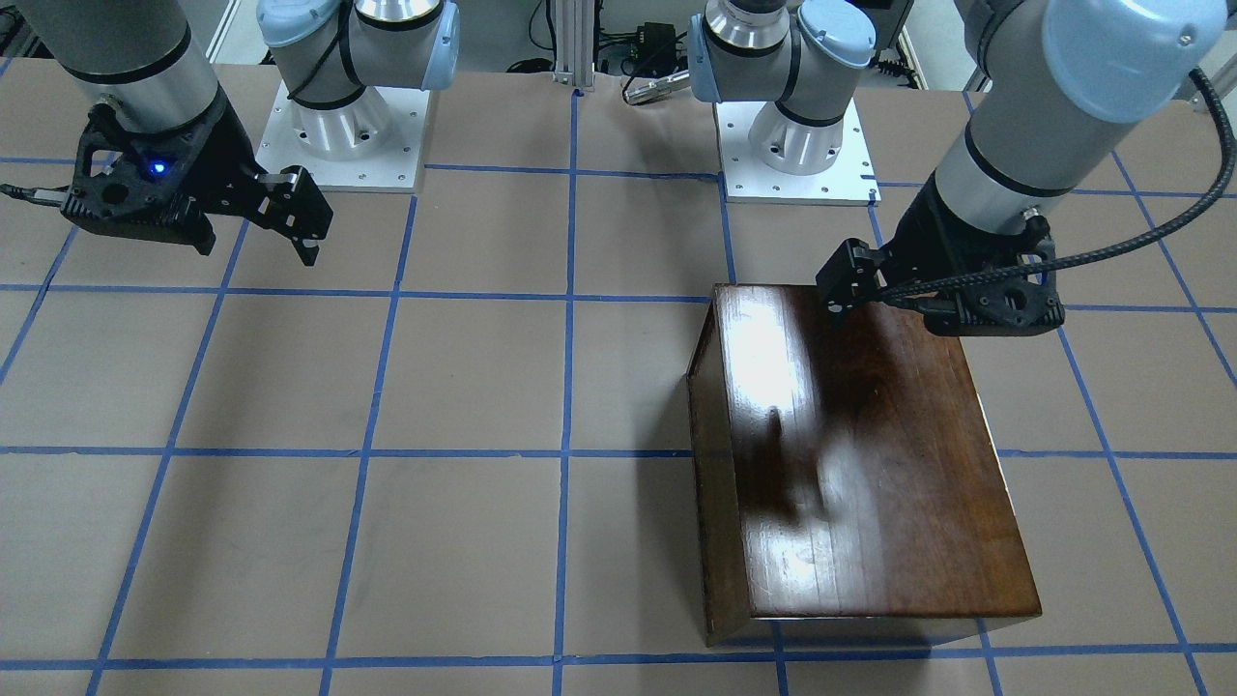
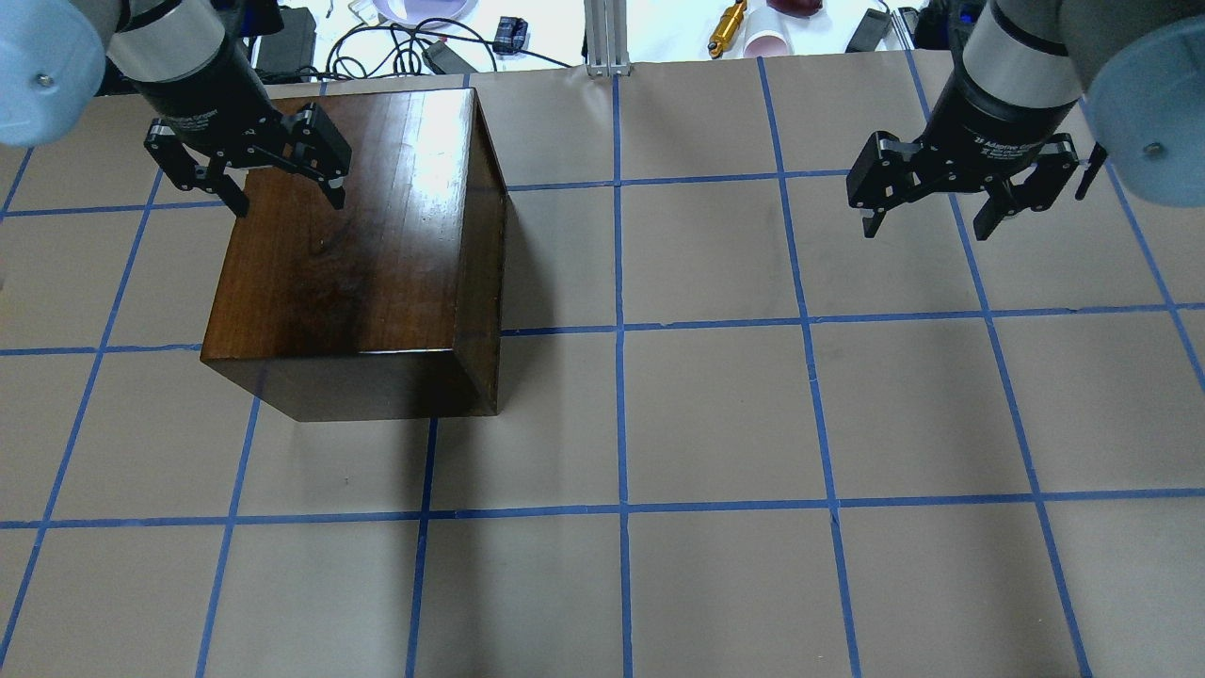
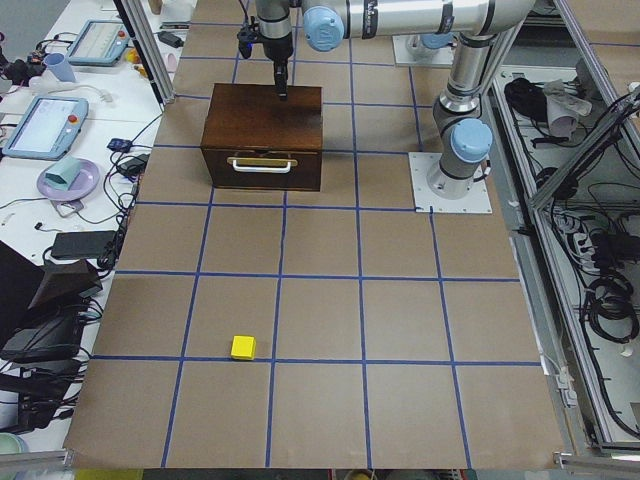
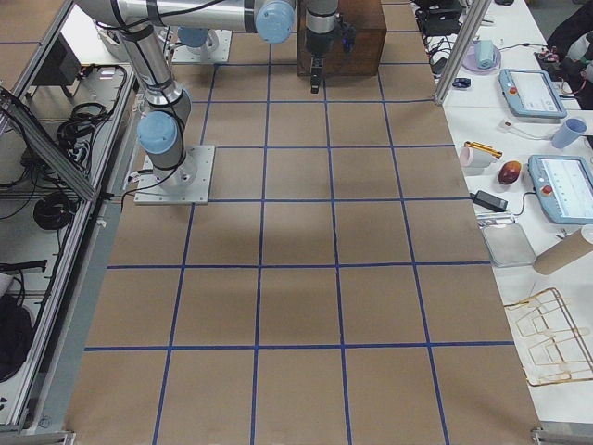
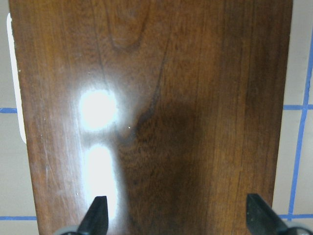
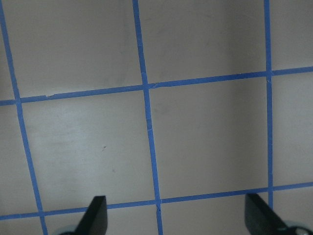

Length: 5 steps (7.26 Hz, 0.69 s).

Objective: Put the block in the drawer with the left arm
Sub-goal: 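Move the left gripper down beside the cabinet to the white drawer handle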

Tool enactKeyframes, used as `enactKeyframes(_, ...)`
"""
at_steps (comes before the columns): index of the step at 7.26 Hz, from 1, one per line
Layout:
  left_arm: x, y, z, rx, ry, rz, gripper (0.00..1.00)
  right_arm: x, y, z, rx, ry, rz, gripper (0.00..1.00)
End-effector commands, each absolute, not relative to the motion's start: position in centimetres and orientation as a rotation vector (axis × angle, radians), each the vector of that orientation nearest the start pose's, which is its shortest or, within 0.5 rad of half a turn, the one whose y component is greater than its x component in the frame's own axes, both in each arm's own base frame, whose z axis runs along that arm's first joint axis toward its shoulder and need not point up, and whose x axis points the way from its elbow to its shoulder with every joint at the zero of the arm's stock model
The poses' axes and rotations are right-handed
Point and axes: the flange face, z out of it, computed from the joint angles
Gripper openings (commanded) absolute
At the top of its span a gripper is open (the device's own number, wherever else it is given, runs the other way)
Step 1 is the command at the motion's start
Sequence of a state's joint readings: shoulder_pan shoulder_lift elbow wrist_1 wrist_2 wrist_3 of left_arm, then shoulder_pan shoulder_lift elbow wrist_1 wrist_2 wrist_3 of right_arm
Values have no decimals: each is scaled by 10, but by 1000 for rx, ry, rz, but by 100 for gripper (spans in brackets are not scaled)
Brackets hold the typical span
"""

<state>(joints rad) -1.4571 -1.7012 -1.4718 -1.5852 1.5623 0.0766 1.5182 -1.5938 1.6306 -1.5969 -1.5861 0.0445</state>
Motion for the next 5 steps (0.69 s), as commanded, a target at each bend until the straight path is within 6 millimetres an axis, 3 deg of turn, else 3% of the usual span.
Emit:
enactKeyframes(1, -22, -561, 477, -105, 3173, 33, 100, 107, -487, 472, 152, 3153, 17, 100)
enactKeyframes(3, 50, -565, 479, -99, 3238, -10, 100, 107, -487, 472, 152, 3153, 17, 100)
enactKeyframes(4, 80, -568, 468, -44, 3249, 2, 100, 106, -487, 472, 155, 3153, 17, 100)
enactKeyframes(5, 97, -575, 462, -3, 3282, -57, 100, 107, -487, 472, 152, 3153, 17, 100)
